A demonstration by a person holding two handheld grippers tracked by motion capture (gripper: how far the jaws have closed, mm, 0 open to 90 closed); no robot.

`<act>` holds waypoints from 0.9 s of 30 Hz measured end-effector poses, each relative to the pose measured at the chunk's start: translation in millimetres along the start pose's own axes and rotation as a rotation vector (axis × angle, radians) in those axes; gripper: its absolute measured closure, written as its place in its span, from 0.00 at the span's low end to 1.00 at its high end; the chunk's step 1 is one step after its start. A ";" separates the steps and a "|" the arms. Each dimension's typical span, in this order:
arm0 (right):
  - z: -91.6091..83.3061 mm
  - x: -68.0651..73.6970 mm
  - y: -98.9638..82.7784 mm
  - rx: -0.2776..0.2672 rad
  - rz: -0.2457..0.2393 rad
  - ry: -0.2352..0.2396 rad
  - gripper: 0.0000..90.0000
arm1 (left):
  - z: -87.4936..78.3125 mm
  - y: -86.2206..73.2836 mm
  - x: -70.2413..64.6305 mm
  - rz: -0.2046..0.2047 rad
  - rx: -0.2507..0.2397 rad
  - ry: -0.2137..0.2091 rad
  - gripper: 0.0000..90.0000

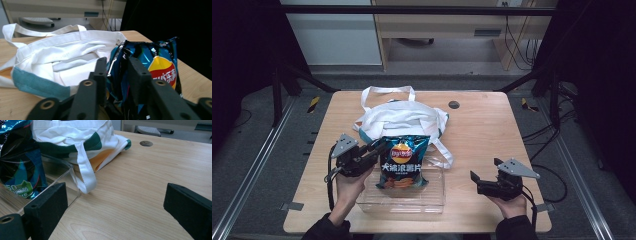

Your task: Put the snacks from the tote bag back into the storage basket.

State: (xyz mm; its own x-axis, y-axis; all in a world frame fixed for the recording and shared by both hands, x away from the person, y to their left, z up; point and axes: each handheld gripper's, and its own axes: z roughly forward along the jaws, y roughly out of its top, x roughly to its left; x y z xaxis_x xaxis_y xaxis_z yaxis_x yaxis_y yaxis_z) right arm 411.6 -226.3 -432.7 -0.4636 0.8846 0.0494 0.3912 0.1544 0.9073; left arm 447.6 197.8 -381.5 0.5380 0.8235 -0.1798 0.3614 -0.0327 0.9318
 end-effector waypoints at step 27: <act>-7.6 -2.7 0.4 -0.020 -0.004 -0.007 0.06 | -47.0 -27.6 20.0 0.119 0.093 0.055 0.23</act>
State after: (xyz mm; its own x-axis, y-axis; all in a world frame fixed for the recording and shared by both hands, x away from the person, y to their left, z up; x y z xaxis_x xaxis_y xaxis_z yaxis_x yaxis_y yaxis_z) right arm 406.9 -232.0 -429.3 -0.4596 0.8871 0.0425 0.3734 0.1495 0.9156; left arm 412.6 241.8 -396.0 0.5395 0.8405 -0.0503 0.3679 -0.1815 0.9120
